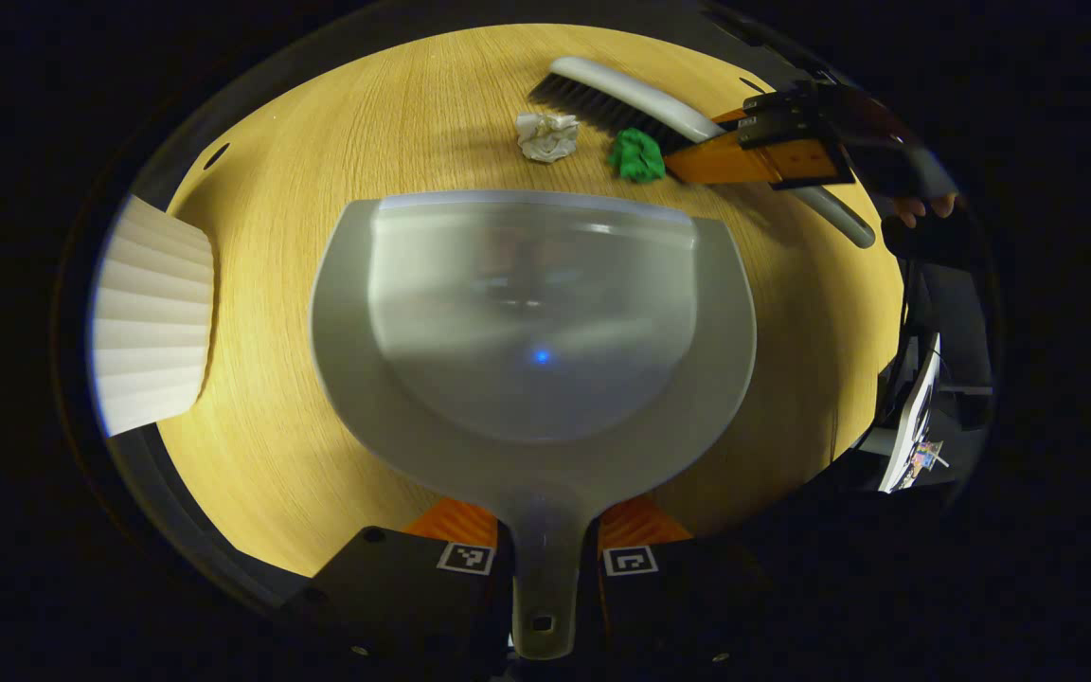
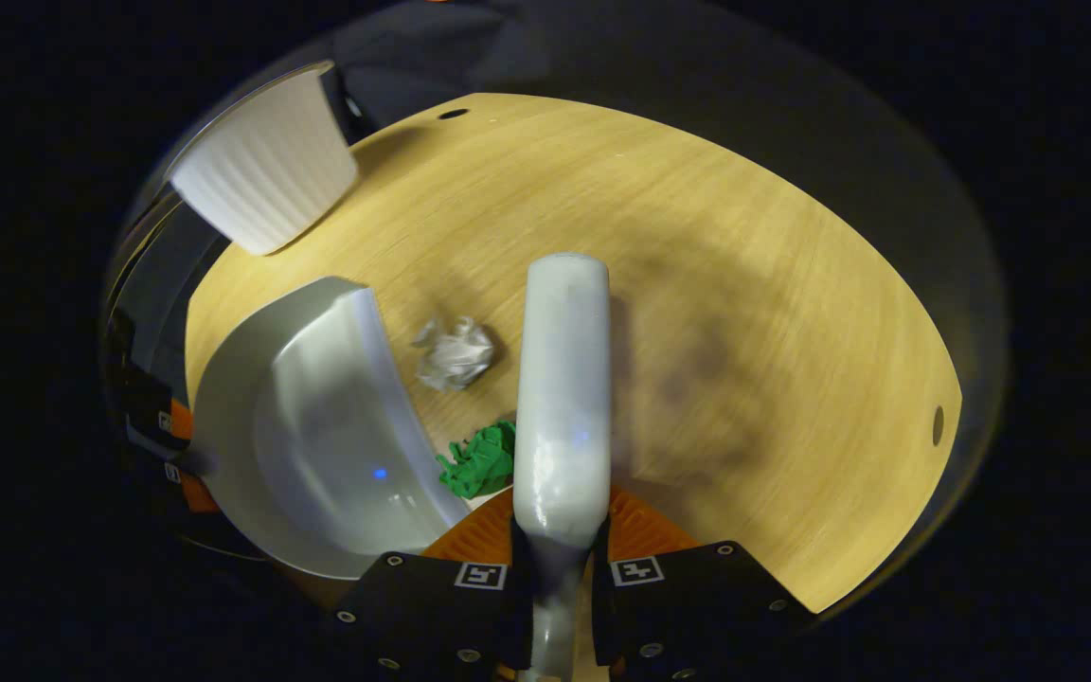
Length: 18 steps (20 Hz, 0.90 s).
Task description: Pick up the small broom and dustpan from the desktop, sweep the trash into the dustpan with the broom, and then empty the trash into the garbage bin.
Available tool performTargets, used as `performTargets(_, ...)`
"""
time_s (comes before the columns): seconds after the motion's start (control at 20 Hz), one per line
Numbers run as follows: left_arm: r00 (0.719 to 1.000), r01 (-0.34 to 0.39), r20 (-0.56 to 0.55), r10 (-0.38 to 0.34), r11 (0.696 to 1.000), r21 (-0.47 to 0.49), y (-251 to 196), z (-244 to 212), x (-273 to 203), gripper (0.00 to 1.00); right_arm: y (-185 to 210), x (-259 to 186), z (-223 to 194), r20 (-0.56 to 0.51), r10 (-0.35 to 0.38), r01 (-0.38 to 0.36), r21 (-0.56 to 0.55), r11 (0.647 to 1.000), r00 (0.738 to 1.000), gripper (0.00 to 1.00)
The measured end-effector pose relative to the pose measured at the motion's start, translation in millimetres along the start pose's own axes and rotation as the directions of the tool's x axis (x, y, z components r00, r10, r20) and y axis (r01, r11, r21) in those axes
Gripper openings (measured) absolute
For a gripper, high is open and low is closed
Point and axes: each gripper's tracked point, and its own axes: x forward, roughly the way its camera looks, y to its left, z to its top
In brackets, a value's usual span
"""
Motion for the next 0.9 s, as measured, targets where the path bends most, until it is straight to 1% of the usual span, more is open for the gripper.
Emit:
performTargets(0.1, 1.0, -0.006, -0.002, 0.006, 1.0, 0.012, 1, 1, -1, 0.27, 16, -3, 0, -0.022, 0.063, -0.065, -0.055, 0.996, 0.998, 0.25)
performTargets(0.15, 1.0, -0.005, -0.009, 0.005, 1.0, 0.014, 1, -2, 0, 0.28, 18, -6, 5, -0.017, 0.079, -0.08, -0.076, 0.994, 0.997, 0.25)
performTargets(0.2, 1.0, -0.004, 0.003, 0.004, 1.0, 0.016, 1, 0, -1, 0.28, 26, -12, 7, -0.032, 0.129, -0.131, -0.076, 0.988, 0.991, 0.25)
performTargets(0.3, 1.0, -0.008, 0.006, 0.008, 1.0, 0.011, 3, 1, 0, 0.28, 38, -21, 10, -0.057, 0.193, -0.199, -0.126, 0.972, 0.979, 0.25)
performTargets(0.35, 1.0, -0.006, 0.012, 0.006, 1.0, 0.007, 1, 1, 1, 0.28, 40, -24, 11, -0.086, 0.211, -0.222, -0.146, 0.964, 0.974, 0.25)
performTargets(0.4, 1.0, -0.007, 0.012, 0.007, 1.0, 0.01, 2, 2, 1, 0.27, 34, -26, 15, -0.103, 0.21, -0.224, -0.158, 0.962, 0.972, 0.25)
performTargets(0.45, 1.0, -0.005, 0.015, 0.005, 1.0, 0.0, 1, 0, 2, 0.28, 27, -29, 23, -0.096, 0.205, -0.218, -0.148, 0.965, 0.974, 0.25)
performTargets(0.5, 1.0, 0.003, 0.015, -0.002, 1.0, -0.016, 0, 1, 2, 0.28, 34, -25, 14, -0.076, 0.188, -0.196, -0.127, 0.972, 0.979, 0.25)
performTargets(0.6, 1.0, 0.009, 0.026, -0.008, 0.999, -0.04, 0, 4, 4, 0.28, 8, -33, 33, -0.03, 0.161, -0.163, -0.06, 0.985, 0.986, 0.25)
performTargets(0.65, 0.999, 0.011, 0.034, -0.009, 0.998, -0.057, -2, 3, 4, 0.28, -1, -34, 36, -0.012, 0.139, -0.139, -0.023, 0.99, 0.99, 0.25)
performTargets(0.7, 0.999, 0.011, 0.038, -0.008, 0.997, -0.077, -2, 3, 3, 0.28, -14, -38, 34, -0.002, 0.097, -0.097, 0.016, 0.995, 0.995, 0.25)
performTargets(0.8, 0.999, 0.01, 0.049, -0.005, 0.994, -0.112, -3, 0, 5, 0.28, -29, -45, 27, 0.003, 0.026, -0.026, 0.112, 0.993, 1.0, 0.25)
performTargets(0.9, 0.998, 0.012, 0.057, -0.004, 0.99, -0.141, -5, -1, 2, 0.28, -34, -53, 9, -0.012, -0.017, 0.019, 0.2, 0.98, 1.0, 0.25)
